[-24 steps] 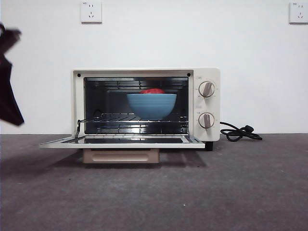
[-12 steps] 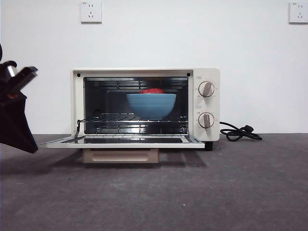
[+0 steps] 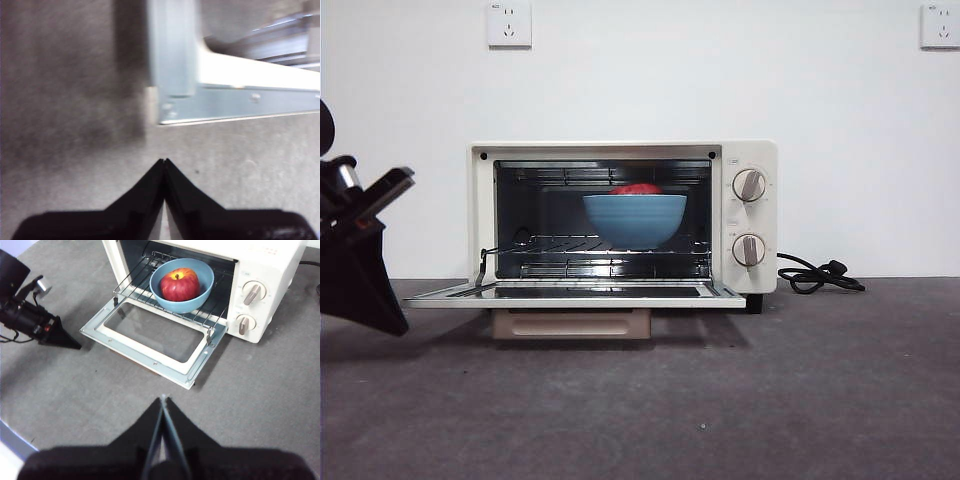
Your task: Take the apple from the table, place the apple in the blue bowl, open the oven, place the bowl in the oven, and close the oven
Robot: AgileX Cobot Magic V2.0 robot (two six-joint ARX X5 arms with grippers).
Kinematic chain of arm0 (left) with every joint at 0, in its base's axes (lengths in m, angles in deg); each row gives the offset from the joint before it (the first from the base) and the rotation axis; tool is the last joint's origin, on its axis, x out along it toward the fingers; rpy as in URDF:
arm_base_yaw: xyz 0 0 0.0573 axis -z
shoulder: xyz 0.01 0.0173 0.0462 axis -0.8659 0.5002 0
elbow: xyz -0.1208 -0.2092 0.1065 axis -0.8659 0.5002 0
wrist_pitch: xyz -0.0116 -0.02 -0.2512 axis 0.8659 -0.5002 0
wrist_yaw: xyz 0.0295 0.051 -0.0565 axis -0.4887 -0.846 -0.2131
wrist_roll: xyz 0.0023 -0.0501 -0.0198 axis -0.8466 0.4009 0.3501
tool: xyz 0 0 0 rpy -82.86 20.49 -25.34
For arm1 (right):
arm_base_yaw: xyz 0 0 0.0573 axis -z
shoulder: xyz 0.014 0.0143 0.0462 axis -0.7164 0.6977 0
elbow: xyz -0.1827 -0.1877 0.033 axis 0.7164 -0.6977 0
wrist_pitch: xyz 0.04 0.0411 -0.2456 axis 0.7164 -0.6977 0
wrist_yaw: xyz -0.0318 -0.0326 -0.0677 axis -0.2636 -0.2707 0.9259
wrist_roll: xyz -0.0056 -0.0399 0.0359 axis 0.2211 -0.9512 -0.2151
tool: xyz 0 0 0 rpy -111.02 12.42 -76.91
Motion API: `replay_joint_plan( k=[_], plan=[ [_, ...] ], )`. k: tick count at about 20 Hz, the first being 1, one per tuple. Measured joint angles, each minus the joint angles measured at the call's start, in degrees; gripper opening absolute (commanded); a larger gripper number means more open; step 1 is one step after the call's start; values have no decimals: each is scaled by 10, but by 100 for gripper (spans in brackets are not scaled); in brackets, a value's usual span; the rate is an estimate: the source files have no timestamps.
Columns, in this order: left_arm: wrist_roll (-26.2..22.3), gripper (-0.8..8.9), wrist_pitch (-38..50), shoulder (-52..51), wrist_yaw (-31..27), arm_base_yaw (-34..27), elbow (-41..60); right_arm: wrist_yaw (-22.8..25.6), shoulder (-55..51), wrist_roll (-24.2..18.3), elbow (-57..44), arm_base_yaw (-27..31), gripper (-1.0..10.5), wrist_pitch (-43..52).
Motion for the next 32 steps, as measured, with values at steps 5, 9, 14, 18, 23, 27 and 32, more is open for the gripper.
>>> replay_joint_plan(
  k=[5, 9, 14, 18, 23, 27, 32],
  plan=[
    [45, -7, 29, 14, -1, -19, 0, 0, -1, 2, 0, 0, -12, 5],
    [75, -7, 51, 14, 3, -35, 0, 0, -1, 9, 0, 0, -12, 14],
    [98, -7, 72, 16, 16, -36, 0, 0, -1, 12, 0, 0, -12, 17],
    [105, -7, 81, 16, 17, -36, 0, 0, -1, 13, 0, 0, -11, 17],
    [109, -7, 84, 16, 17, -32, 0, 0, -1, 14, 0, 0, -12, 17],
    [110, -7, 91, 17, 9, -23, 0, 0, -1, 15, 0, 0, -12, 17],
    [146, -7, 126, 20, 52, -24, 1, 0, -1, 15, 0, 0, -12, 17]
  ],
)
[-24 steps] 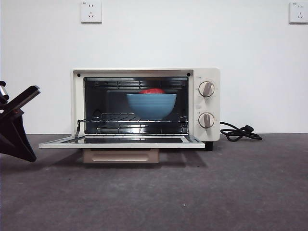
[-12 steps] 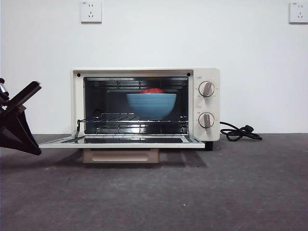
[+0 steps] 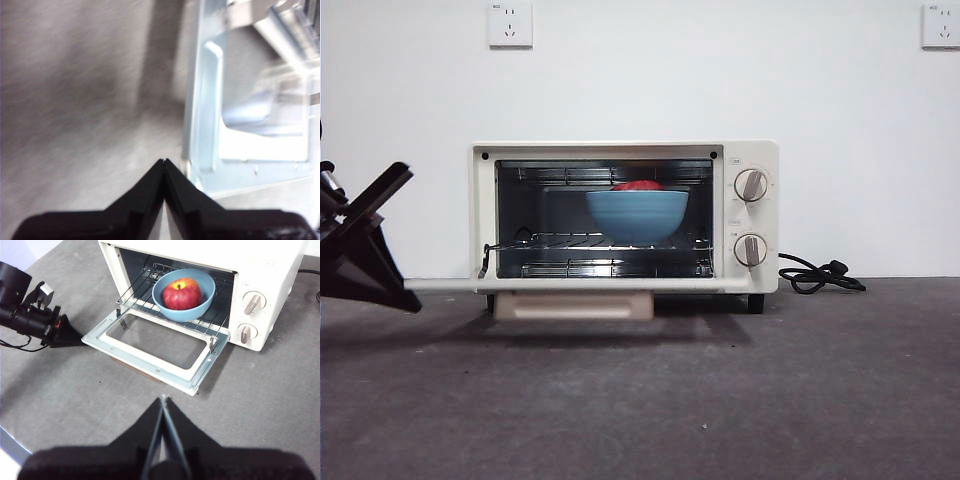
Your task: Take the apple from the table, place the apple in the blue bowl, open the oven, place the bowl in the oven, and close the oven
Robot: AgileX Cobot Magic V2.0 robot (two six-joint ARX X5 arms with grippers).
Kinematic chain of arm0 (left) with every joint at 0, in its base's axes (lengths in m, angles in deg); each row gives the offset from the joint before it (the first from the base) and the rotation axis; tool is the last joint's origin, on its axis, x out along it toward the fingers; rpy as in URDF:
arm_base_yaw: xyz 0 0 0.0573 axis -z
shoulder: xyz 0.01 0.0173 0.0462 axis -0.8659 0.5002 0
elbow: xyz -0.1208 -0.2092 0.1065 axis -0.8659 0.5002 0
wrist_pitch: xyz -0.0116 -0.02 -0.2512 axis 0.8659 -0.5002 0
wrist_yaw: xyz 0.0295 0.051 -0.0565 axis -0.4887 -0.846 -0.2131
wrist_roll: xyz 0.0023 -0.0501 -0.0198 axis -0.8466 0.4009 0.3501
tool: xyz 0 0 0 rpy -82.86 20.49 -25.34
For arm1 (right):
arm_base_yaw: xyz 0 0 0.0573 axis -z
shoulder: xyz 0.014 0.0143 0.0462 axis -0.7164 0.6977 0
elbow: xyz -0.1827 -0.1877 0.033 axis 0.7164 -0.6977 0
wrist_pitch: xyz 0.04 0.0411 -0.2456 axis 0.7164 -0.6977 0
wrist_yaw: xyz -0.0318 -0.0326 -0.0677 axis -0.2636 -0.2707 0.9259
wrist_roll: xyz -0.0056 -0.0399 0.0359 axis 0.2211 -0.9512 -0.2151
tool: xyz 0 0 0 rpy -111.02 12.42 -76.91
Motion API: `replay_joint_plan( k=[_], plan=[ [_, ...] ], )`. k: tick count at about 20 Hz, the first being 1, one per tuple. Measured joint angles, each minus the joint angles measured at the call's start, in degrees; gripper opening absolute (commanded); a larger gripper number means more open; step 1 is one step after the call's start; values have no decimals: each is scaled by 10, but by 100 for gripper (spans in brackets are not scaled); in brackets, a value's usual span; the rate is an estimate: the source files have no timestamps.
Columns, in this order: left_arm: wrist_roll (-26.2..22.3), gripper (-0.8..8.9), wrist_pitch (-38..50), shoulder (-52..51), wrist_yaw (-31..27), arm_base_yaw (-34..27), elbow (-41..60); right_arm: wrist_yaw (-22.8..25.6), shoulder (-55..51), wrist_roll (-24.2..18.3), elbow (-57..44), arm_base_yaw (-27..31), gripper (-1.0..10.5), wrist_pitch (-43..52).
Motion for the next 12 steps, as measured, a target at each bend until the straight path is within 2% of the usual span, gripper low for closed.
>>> replay_joint_plan(
  k=[5, 8, 12],
  plan=[
    [46, -7, 56, 0, 61, 1, 0, -6, 0, 2, 0, 0, -12, 0],
    [79, -7, 88, -5, 63, 2, -5, -6, 0, 5, 0, 0, -12, 0],
    [101, -7, 94, -7, 58, 2, -74, -6, 0, 12, 0, 0, -12, 0]
  ],
)
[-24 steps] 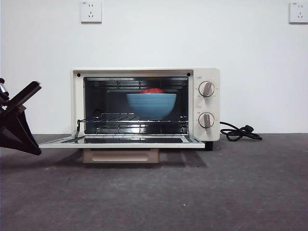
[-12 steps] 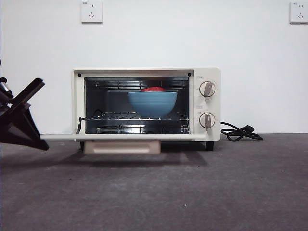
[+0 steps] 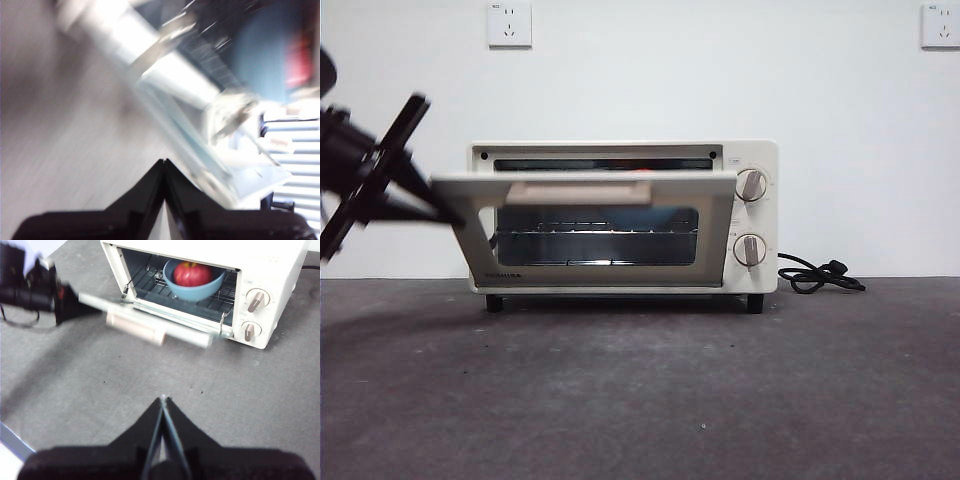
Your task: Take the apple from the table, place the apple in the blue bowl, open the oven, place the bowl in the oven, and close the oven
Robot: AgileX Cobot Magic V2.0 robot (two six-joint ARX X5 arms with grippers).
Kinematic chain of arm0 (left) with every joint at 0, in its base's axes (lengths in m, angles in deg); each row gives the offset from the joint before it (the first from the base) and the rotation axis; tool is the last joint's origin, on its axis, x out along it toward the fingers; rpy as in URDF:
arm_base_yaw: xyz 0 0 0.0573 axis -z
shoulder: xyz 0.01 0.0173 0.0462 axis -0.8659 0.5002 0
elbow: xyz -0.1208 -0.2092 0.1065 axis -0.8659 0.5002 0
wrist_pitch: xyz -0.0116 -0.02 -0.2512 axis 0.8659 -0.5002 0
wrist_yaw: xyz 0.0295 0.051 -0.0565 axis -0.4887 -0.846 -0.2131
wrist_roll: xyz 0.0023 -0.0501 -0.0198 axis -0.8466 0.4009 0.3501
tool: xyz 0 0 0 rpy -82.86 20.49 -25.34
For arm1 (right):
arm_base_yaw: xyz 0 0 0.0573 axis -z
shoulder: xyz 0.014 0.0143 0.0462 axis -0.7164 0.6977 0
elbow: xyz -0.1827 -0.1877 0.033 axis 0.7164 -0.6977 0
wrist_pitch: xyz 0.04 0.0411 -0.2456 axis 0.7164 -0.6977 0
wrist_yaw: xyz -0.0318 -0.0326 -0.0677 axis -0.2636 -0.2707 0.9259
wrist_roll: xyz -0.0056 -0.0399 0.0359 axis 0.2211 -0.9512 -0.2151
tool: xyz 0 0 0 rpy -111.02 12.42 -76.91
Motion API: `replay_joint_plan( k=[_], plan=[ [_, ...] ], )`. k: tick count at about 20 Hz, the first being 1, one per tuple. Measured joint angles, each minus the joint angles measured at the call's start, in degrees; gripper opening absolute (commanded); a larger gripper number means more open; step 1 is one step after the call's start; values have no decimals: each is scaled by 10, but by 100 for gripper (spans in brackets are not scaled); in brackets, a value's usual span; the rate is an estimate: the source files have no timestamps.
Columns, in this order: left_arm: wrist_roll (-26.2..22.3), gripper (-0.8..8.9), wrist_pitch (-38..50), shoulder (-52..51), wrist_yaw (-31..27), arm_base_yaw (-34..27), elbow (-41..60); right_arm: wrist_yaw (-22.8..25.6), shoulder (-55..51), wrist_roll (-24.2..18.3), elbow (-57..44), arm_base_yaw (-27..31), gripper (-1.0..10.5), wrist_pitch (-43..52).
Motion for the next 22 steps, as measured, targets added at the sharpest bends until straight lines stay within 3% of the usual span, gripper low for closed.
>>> replay_joint_plan(
  k=[6, 12, 15, 20, 22],
  plan=[
    [11, -6, 6, -4, -21, 3, -108, 6, 0, 2, 0, 0, 2, -3],
    [-14, -5, -33, -5, 44, 3, -130, 56, 4, 2, 0, 0, 2, -20],
    [-89, -5, -129, -31, 53, 3, -130, 73, 4, 2, 0, 0, 2, -21],
    [-289, -4, -337, -171, 45, 3, -130, 89, 4, 2, 0, 0, 2, -21],
    [-337, -4, -380, -231, 41, 3, -130, 89, 4, 2, 0, 0, 2, -21]
  ],
)
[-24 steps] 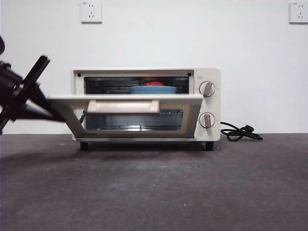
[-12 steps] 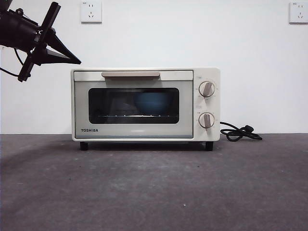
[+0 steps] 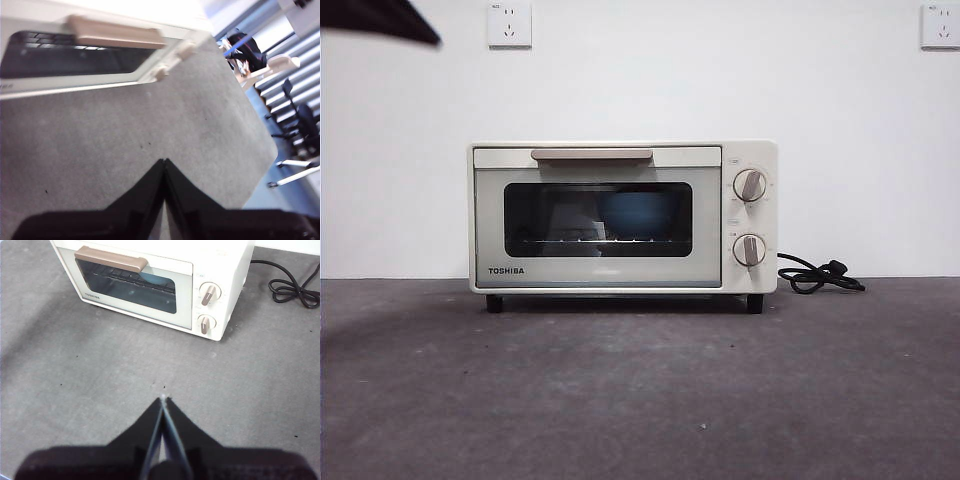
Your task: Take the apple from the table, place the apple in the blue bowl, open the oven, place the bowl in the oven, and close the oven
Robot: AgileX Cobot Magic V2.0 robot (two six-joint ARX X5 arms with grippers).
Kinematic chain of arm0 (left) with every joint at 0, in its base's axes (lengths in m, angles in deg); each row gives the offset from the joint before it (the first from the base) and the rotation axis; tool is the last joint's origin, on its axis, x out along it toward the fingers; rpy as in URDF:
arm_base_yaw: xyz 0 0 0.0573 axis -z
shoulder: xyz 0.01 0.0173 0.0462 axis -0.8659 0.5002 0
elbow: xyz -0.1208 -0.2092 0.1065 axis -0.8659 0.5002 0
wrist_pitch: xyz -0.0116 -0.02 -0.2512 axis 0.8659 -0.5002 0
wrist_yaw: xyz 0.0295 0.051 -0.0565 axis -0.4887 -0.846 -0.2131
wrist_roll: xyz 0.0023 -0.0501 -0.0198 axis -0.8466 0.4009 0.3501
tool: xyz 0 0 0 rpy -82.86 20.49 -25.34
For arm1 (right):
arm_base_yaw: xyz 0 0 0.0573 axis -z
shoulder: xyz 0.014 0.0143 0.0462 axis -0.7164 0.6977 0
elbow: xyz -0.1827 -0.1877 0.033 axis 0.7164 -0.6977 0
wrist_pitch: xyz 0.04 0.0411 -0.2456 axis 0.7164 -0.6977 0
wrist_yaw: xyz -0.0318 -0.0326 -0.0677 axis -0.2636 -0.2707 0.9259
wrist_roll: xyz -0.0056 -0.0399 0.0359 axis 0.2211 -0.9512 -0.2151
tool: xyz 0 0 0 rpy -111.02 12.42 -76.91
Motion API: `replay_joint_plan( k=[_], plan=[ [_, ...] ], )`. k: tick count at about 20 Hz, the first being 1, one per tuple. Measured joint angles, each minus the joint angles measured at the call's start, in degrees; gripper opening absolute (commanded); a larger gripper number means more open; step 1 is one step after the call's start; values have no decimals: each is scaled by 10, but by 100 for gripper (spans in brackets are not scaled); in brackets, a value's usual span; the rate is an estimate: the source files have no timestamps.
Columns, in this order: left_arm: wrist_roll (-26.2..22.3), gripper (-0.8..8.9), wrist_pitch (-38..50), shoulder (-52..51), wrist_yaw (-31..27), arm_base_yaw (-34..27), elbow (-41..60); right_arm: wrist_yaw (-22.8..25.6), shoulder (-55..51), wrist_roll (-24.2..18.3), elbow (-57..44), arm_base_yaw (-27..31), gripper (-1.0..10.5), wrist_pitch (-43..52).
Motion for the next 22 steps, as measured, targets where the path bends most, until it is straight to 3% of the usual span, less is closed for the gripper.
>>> replay_joint_plan(
  k=[6, 14, 16, 19, 20, 22],
  plan=[
    [-33, -4, -1, -136, 0, 0, 0, 0, 0, 0, 0, 0, 2, 0],
    [-48, -4, 17, -149, -16, 0, 0, 2, 0, 0, 0, 0, 2, 0],
    [-68, -4, 41, -148, -75, 0, 0, 1, 0, 0, 0, 0, 2, 0],
    [-93, -4, 83, -153, -228, 0, 2, 1, 0, 0, 0, 0, 2, 0],
    [-97, -4, 99, -162, -259, 0, 8, 2, 0, 0, 0, 0, 2, 0],
    [-111, -4, 168, -202, -269, 0, 49, 1, 0, 0, 0, 0, 2, 0]
  ],
)
